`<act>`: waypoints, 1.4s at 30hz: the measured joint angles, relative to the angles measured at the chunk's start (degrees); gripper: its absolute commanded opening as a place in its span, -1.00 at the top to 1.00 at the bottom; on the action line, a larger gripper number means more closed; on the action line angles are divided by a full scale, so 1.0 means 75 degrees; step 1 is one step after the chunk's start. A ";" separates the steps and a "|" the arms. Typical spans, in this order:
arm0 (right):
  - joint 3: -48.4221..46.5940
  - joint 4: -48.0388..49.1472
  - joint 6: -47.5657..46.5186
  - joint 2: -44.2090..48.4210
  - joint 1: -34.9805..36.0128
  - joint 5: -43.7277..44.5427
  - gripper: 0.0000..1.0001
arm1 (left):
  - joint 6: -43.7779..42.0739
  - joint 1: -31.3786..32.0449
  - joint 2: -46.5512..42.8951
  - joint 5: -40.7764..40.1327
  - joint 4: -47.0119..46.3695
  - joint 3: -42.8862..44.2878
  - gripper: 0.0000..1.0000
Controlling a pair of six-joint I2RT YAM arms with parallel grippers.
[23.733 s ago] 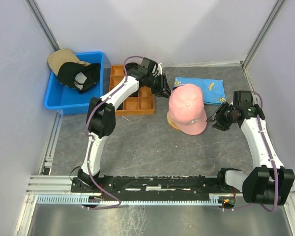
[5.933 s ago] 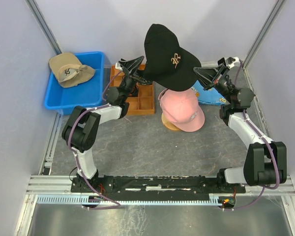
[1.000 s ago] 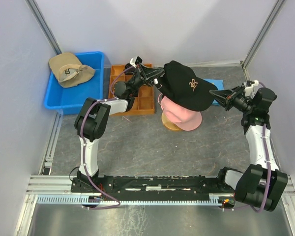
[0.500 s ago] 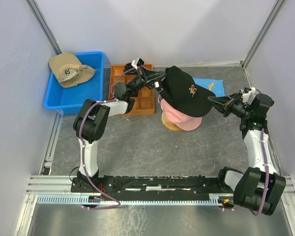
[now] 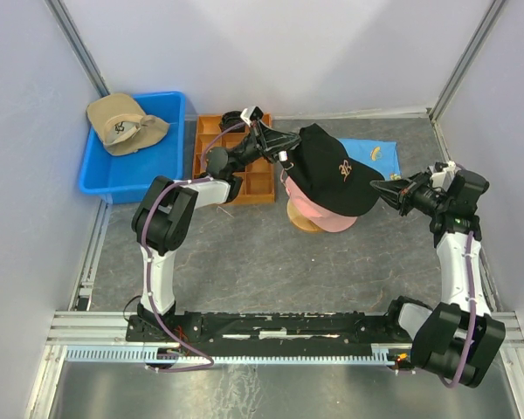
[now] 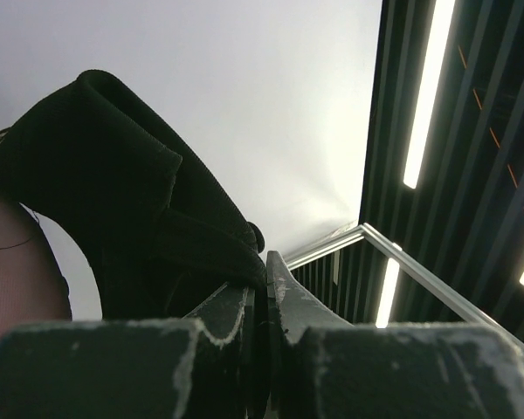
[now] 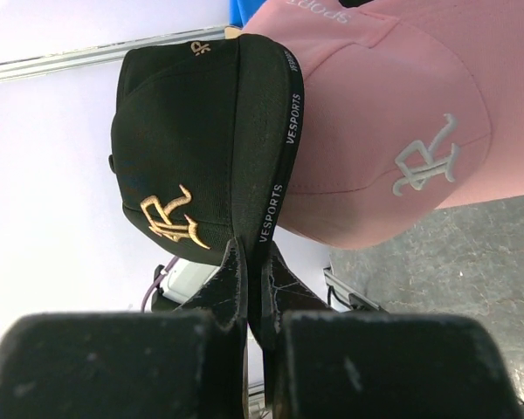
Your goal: Stack the hats
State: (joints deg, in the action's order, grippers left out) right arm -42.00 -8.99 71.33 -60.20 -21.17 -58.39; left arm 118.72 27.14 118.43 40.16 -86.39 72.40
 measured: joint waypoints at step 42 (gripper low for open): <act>0.0871 0.0539 -0.2291 -0.2460 0.1361 0.0527 1.00 | 0.0012 -0.0912 0.0877 0.0927 -0.0256 -0.1215 0.94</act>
State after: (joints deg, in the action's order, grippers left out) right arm -35.46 -4.95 54.15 -78.65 -10.96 -54.43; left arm 118.80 20.29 125.01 47.11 -88.31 63.29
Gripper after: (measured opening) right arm 0.029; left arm 0.108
